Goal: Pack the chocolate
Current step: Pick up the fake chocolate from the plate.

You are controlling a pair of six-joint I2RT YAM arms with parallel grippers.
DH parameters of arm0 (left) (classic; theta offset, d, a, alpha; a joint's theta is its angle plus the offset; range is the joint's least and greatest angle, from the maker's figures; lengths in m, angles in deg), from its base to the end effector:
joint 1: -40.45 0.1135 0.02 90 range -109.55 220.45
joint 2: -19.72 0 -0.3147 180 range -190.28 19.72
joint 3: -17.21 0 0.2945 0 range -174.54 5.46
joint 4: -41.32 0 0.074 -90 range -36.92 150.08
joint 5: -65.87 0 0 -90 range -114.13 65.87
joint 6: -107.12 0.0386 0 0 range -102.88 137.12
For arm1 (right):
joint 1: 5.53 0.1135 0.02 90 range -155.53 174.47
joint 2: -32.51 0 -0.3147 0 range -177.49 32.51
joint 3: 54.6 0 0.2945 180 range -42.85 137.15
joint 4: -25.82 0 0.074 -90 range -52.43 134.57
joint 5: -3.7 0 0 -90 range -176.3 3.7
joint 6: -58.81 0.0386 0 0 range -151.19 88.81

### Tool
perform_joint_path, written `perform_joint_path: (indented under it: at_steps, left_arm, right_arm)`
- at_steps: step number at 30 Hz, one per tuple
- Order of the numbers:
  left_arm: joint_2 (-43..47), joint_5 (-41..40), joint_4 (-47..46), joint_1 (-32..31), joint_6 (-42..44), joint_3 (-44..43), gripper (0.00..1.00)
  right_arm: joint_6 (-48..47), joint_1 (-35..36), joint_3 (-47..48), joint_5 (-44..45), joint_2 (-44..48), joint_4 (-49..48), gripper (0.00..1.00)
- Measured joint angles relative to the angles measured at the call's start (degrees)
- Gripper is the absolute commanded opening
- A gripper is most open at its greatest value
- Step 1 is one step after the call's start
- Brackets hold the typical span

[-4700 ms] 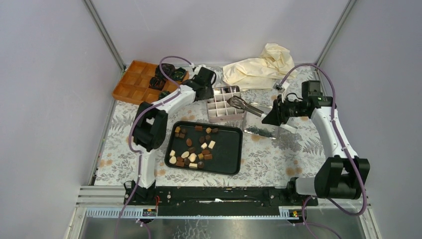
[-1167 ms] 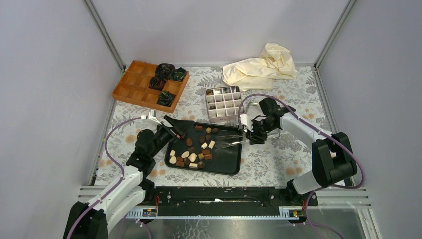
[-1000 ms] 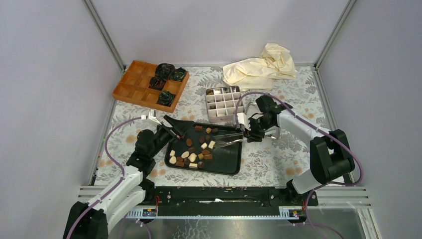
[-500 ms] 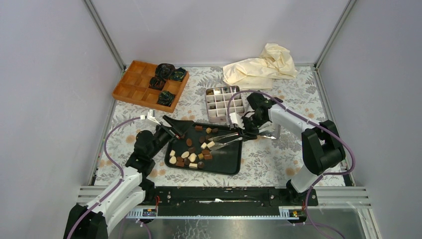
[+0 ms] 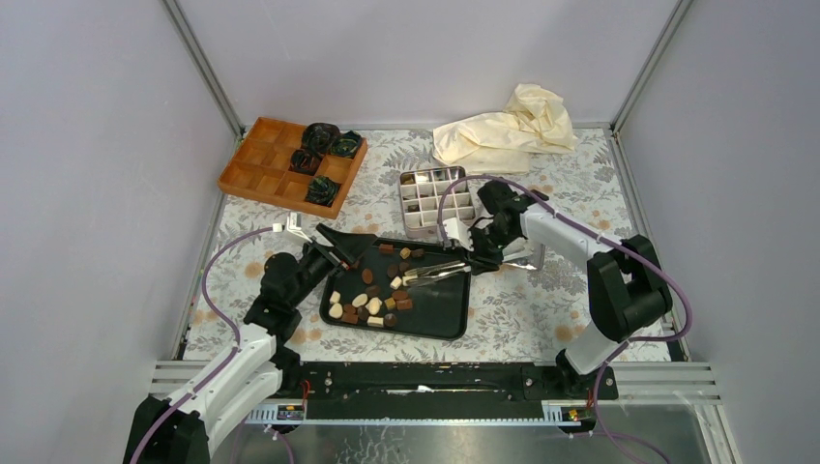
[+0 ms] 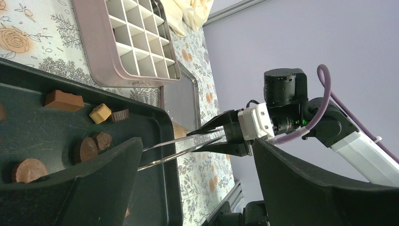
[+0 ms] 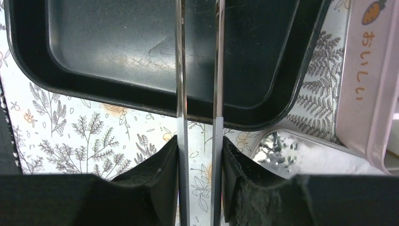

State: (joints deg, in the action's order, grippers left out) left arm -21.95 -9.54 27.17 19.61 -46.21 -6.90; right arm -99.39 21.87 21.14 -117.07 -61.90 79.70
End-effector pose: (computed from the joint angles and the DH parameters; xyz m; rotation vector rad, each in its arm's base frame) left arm 0.1618 -0.0720 0.2272 -0.4476 1.7474 -1.3010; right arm 0.3064 0.1811 0.2308 -2.0183 1.6805 0.5364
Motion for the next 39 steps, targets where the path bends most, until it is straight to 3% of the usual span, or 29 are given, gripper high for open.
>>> perform_joint_path:
  at_steps: [3,9,19,30,39]
  left_arm:
    - [0.0,0.0,0.0,0.0,0.0,0.0,0.95]
    - [0.3,0.0,0.2,0.0,0.0,0.0,0.95]
    - [-0.5,0.0,0.2,0.0,0.0,0.6,0.95]
    - [-0.5,0.0,0.2,0.0,-0.1,0.8,0.95]
    - [1.4,-0.6,0.2,0.0,-0.1,1.2,0.94]
  right_arm:
    - [4.0,0.0,-0.5,0.3,1.5,-1.1,0.00]
    - [10.7,-0.9,-3.0,-1.1,7.3,-1.9,0.00]
    - [19.9,-11.3,-6.1,-10.9,14.5,-3.0,0.00]
    - [34.4,-13.3,2.2,-7.8,8.8,-8.4,0.00]
    - [38.0,-13.3,7.2,-2.6,2.9,-10.2,0.02]
